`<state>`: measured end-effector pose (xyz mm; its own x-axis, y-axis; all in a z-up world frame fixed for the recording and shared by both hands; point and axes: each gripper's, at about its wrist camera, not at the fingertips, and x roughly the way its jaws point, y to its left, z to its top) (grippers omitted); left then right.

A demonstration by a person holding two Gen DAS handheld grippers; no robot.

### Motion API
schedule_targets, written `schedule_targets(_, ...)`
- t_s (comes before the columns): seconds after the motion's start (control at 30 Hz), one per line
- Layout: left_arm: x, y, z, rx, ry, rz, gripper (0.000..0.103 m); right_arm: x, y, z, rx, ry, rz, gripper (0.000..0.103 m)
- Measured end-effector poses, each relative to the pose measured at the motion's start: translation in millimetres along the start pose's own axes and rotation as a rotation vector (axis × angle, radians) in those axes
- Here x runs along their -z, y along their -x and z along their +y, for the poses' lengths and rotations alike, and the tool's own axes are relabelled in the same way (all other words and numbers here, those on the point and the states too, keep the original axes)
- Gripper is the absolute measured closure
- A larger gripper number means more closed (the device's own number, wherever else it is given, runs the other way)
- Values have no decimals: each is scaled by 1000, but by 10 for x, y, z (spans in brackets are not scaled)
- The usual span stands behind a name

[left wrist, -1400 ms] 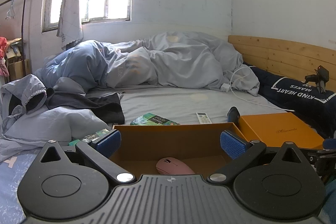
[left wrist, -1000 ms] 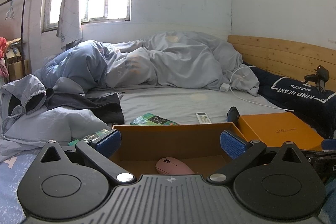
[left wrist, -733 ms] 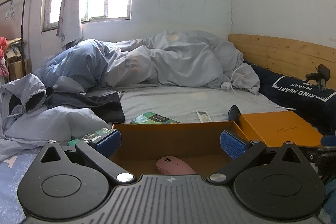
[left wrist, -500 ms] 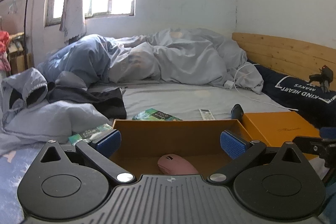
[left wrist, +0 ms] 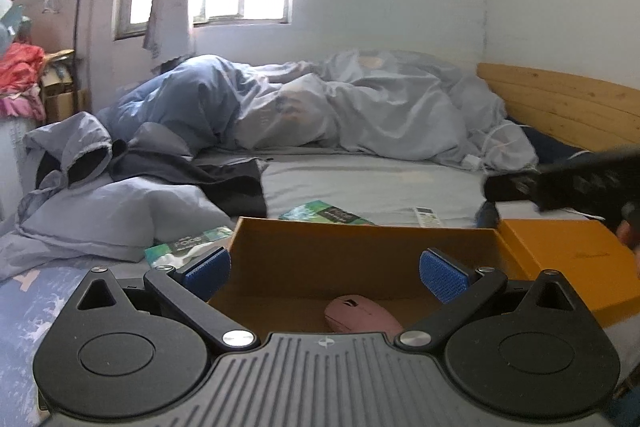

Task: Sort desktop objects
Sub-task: 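Move the right gripper toward the green Face tissue pack on the bed, then close the right gripper on the green Face tissue pack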

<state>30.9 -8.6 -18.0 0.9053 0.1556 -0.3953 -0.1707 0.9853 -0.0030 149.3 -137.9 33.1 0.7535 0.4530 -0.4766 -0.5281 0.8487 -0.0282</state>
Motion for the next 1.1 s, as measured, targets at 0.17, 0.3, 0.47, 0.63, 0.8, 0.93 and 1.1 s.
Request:
schedule_targets(0.17, -35, -4, 96, -73, 15, -36, 0, -239, -459, 147, -32, 89, 34, 0)
schedule_targets(0.3, -52, -72, 238, -121, 68, -22, 0, -350, -812, 223, -56, 112, 77, 0)
schedule_targets(0.47, -42, -127, 264, -216, 32, -39, 0, -423, -1202, 297, -109, 151, 141, 0)
schedule_targets(0.63, -50, -142, 250, -252, 13, -57, 0, -487, -1574, 366, -142, 198, 212, 0)
schedule_targets(0.8, -39, -127, 242, -289, -15, -82, 0, -576, -1960, 355, -169, 194, 289, 0)
schedule_targets(0.93, -39, -143, 267, -304, 1, -81, 0, -606, -2267, 382, -183, 223, 361, 0)
schedule_targets(1.1, -23, -145, 329, -312, 38, -81, 0, -543, -2582, 416, -189, 257, 441, 0)
